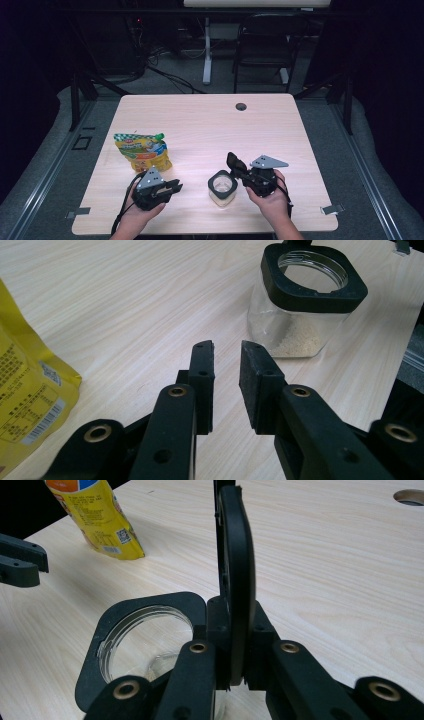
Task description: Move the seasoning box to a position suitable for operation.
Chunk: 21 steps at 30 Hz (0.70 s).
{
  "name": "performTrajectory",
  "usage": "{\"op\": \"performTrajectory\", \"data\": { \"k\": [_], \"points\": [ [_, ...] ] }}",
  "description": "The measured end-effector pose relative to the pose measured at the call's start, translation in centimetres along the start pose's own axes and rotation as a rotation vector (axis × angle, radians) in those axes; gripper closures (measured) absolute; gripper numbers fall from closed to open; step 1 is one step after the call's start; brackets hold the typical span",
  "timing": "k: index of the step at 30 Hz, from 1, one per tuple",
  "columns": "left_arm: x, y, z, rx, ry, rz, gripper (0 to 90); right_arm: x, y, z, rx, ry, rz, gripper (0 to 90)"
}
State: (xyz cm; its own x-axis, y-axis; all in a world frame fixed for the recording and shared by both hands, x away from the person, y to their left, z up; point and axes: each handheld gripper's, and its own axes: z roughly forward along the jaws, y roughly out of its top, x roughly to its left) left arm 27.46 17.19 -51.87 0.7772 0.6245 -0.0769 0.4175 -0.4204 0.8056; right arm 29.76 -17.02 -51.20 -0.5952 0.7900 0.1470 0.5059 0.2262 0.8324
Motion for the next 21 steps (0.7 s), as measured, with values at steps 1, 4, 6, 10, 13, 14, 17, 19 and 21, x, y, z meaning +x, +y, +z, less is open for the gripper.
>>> {"op": "performTrajectory", "data": {
  "k": [1, 4, 6, 10, 13, 14, 17, 19, 21],
  "points": [
    [0.0, 0.0, 0.0, 0.000, 0.000, 0.000, 76.6, 0.0, 0.0, 0.0, 0.000, 0.000, 0.000, 84.9],
    [0.1, -0.2, -0.2, 0.001, 0.006, -0.004, 76.6, -0.6, 0.3, 0.3, 0.003, 0.030, -0.010, 85.0],
    [0.3, -0.3, -0.4, -0.002, 0.013, -0.013, 76.6, -0.9, 0.4, 0.5, 0.009, 0.038, -0.015, 85.0],
    [0.6, -0.5, -0.9, 0.000, 0.025, -0.021, 76.6, -1.1, 0.7, 0.9, 0.021, 0.075, -0.030, 85.1],
    [0.7, -0.6, -1.1, -0.006, 0.031, -0.028, 76.6, -1.0, 0.8, 1.1, 0.012, 0.084, -0.037, 85.1],
    [0.8, -0.7, -1.4, -0.013, 0.039, -0.033, 76.7, -1.0, 0.9, 1.3, 0.011, 0.091, -0.052, 85.1],
    [0.9, -0.8, -1.6, -0.020, 0.047, -0.040, 76.6, -0.8, 0.9, 1.3, 0.011, 0.081, -0.071, 84.0],
    [1.0, -0.9, -1.7, -0.017, 0.045, -0.041, 76.6, -0.8, 0.9, 1.3, 0.015, 0.072, -0.075, 79.5],
    [1.2, -0.9, -1.9, -0.015, 0.046, -0.045, 76.5, -0.7, 0.7, 1.3, 0.020, 0.043, -0.074, 71.5]
  ]
}}
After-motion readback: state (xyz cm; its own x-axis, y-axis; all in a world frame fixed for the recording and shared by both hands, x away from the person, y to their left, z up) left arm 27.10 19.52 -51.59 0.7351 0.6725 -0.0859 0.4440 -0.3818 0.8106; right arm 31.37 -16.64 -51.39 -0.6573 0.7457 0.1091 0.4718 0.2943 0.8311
